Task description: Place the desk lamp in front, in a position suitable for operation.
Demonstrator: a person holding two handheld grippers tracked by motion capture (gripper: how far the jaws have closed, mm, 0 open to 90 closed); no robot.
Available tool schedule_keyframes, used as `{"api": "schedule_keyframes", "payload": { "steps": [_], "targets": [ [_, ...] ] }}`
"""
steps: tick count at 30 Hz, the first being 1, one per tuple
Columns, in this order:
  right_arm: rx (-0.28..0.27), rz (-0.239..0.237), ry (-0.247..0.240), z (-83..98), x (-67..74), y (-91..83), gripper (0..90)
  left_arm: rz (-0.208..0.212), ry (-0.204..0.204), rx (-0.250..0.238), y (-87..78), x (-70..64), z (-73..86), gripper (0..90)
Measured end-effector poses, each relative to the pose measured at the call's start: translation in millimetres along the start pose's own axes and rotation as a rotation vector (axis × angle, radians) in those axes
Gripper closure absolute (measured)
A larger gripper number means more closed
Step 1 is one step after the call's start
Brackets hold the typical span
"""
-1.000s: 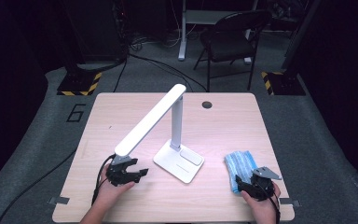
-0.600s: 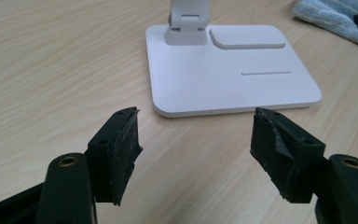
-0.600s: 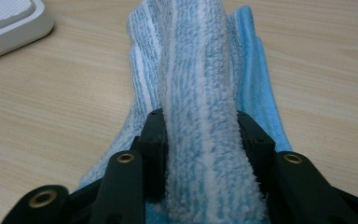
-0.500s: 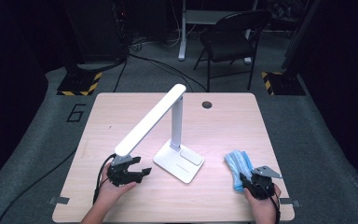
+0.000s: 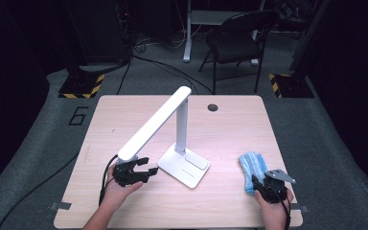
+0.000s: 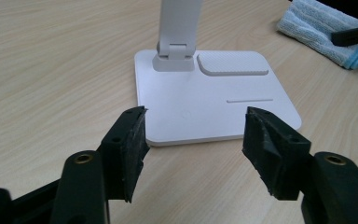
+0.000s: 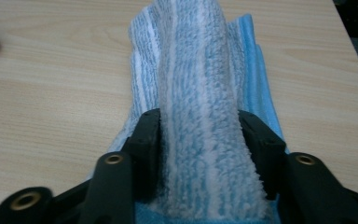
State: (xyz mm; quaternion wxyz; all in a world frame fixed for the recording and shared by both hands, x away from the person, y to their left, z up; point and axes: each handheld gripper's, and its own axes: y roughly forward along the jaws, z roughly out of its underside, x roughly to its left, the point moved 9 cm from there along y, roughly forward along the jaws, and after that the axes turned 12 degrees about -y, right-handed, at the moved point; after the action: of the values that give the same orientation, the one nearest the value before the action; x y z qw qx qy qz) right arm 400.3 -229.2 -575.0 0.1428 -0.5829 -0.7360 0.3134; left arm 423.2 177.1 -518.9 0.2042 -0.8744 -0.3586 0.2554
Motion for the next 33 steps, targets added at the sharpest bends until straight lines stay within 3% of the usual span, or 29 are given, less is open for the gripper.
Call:
{"api": "schedule_keyframes", "payload": {
  "steps": [2, 7, 9, 12, 13, 14, 16, 17, 18, 21, 26, 33],
  "targets": [
    [-0.015, 0.015, 0.001, -1.9, -1.1, -2.4, 43.8, 0.001, 0.003, 0.017, 3.9, -0.6, -1.1, 40.5],
    [-0.074, 0.040, 0.036, -10.0, -1.6, -12.7, 38.3, 0.002, 0.011, 0.030, 15.4, -0.3, -6.7, 40.6],
    [-0.111, 0.052, 0.020, -15.8, -0.2, -18.8, 37.2, 0.013, -0.013, 0.031, 19.1, -2.7, -7.3, 40.5],
    [-0.158, 0.073, -0.025, -24.8, 7.5, -27.4, 37.2, 0.010, -0.009, 0.022, 23.1, -4.5, -7.5, 40.5],
    [-0.172, 0.058, -0.042, -27.9, 12.9, -29.0, 37.5, 0.009, 0.009, 0.025, 23.2, -3.8, -7.6, 40.5],
    [-0.180, 0.040, -0.044, -31.0, 20.3, -29.7, 37.9, 0.002, -0.002, 0.007, 24.6, -4.8, -7.9, 40.5],
    [-0.191, 0.000, -0.078, -36.4, 34.9, -27.9, 38.7, 0.002, 0.005, 0.011, 24.4, -5.9, -6.4, 40.5],
    [-0.190, -0.029, -0.098, -38.6, 42.6, -25.9, 39.3, 0.008, -0.013, 0.017, 24.3, -8.8, -4.5, 40.3],
    [-0.191, -0.058, -0.121, -41.3, 49.8, -23.6, 39.9, 0.001, 0.009, 0.020, 23.1, -8.4, -4.1, 40.3],
    [-0.192, -0.114, -0.156, -50.2, 67.6, -17.4, 41.3, 0.005, 0.015, 0.017, 19.9, -11.6, -2.2, 40.2],
    [-0.181, -0.209, -0.139, -65.1, 89.6, -6.8, 40.2, 0.006, 0.003, 0.013, 16.1, -9.9, 0.4, 40.1],
    [-0.153, -0.250, -0.173, -76.9, 113.0, 25.8, 39.8, -0.009, 0.006, 0.017, 14.0, -4.2, 6.5, 40.0]
  ]
}}
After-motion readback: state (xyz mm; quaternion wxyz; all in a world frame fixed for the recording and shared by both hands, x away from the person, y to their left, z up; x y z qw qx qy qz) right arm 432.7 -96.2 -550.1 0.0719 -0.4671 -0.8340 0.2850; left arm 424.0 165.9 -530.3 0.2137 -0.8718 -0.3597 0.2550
